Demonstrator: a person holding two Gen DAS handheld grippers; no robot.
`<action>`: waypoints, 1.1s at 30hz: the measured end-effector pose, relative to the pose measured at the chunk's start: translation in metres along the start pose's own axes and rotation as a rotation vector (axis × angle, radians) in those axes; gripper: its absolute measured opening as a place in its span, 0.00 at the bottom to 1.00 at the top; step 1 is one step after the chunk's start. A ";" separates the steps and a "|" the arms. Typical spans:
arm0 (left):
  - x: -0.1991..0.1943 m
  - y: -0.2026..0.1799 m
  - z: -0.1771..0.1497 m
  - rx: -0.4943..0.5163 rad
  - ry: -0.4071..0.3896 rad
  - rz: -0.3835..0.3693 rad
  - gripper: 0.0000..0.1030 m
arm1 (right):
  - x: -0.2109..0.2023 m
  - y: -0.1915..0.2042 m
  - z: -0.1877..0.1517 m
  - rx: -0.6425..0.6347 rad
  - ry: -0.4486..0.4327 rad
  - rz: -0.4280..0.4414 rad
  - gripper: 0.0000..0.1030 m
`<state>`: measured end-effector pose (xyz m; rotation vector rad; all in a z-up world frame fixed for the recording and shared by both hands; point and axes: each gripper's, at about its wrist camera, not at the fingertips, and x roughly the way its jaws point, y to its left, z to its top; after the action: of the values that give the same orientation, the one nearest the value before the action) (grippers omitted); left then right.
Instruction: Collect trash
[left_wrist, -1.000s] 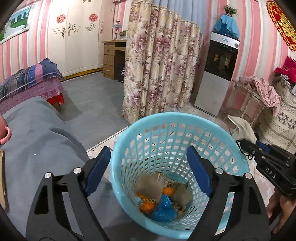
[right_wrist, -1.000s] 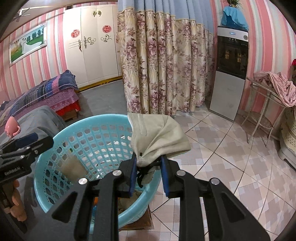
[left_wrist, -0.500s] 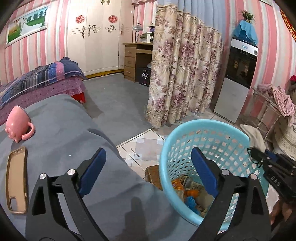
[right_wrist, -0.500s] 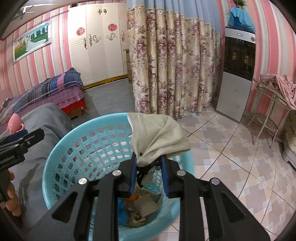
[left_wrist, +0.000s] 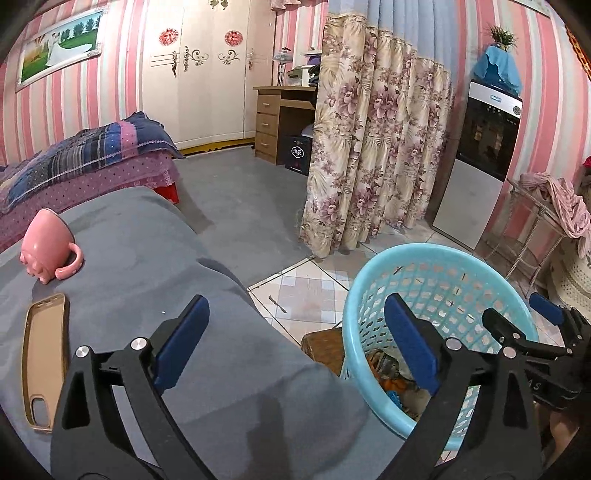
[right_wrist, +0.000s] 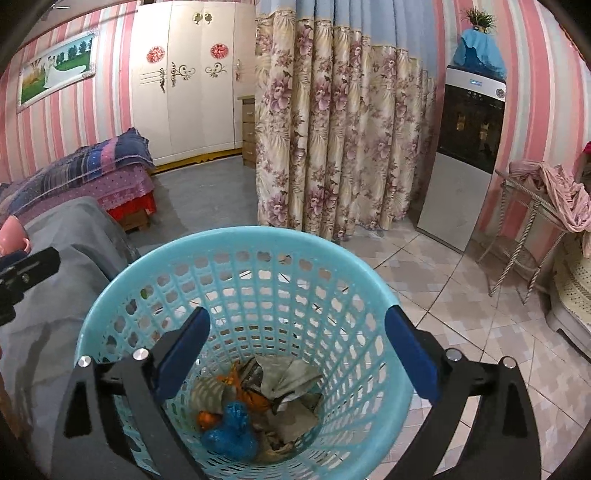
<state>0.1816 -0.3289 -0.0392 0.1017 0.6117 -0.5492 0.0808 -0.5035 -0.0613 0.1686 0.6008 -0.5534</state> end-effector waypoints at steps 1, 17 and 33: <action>-0.001 0.001 0.000 -0.004 0.000 0.001 0.91 | 0.000 -0.001 0.001 0.001 0.004 -0.001 0.91; -0.077 0.045 -0.015 -0.042 -0.017 0.048 0.95 | -0.078 0.040 0.005 -0.071 -0.084 0.062 0.96; -0.227 0.126 -0.092 -0.058 -0.043 0.264 0.95 | -0.200 0.136 -0.014 -0.091 -0.181 0.246 0.96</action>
<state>0.0452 -0.0944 0.0065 0.1140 0.5611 -0.2774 0.0102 -0.2956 0.0423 0.1030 0.4202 -0.2987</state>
